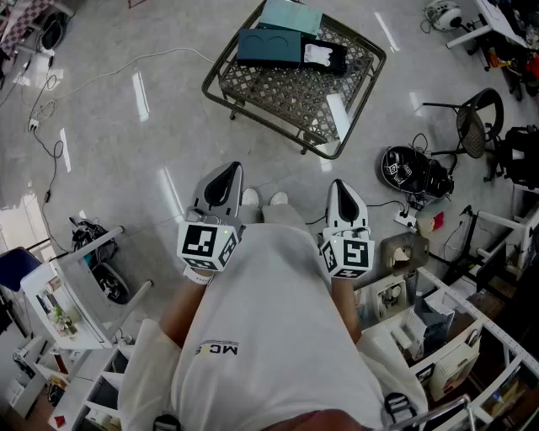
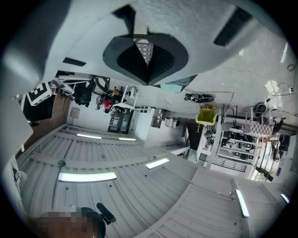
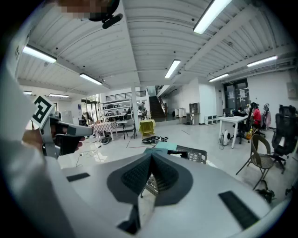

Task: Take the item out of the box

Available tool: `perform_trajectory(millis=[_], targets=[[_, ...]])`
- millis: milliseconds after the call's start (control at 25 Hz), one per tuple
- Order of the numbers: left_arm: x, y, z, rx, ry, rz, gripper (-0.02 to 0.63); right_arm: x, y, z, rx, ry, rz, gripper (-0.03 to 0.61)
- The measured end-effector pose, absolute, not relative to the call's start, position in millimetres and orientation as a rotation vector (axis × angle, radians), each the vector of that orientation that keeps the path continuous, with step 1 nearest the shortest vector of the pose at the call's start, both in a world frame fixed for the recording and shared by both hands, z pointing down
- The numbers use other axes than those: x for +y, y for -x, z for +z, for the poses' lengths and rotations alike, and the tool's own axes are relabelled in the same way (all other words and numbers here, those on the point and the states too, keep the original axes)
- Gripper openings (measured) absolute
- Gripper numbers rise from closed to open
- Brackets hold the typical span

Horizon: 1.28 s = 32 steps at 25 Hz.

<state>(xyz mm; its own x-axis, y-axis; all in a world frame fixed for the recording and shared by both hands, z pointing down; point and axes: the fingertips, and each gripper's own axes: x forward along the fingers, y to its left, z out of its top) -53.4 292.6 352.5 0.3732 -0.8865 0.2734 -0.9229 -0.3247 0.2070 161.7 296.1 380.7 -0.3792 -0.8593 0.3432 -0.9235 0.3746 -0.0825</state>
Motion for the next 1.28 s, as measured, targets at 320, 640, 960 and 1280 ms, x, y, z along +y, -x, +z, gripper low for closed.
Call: perform_trajectory(millis=[320, 640, 960, 1280], targets=[[305, 5, 352, -1.550, -2.322, 0.248, 0.023, 301, -198, 376, -2.436, -1.572, 0.372, 0.015], [304, -22, 372, -1.480, -2.326, 0.324, 0.023, 296, -222, 385, -2.451, -1.645, 0.389, 0.015], [260, 1, 388, -1.433, -2.327, 0.305, 0.023, 260, -184, 397, -2.499, -1.517, 0.409, 0.015], [156, 86, 401, -1.386, -2.321, 0.287, 0.023, 158, -87, 387, -2.429, -1.464, 0.225, 0.015]])
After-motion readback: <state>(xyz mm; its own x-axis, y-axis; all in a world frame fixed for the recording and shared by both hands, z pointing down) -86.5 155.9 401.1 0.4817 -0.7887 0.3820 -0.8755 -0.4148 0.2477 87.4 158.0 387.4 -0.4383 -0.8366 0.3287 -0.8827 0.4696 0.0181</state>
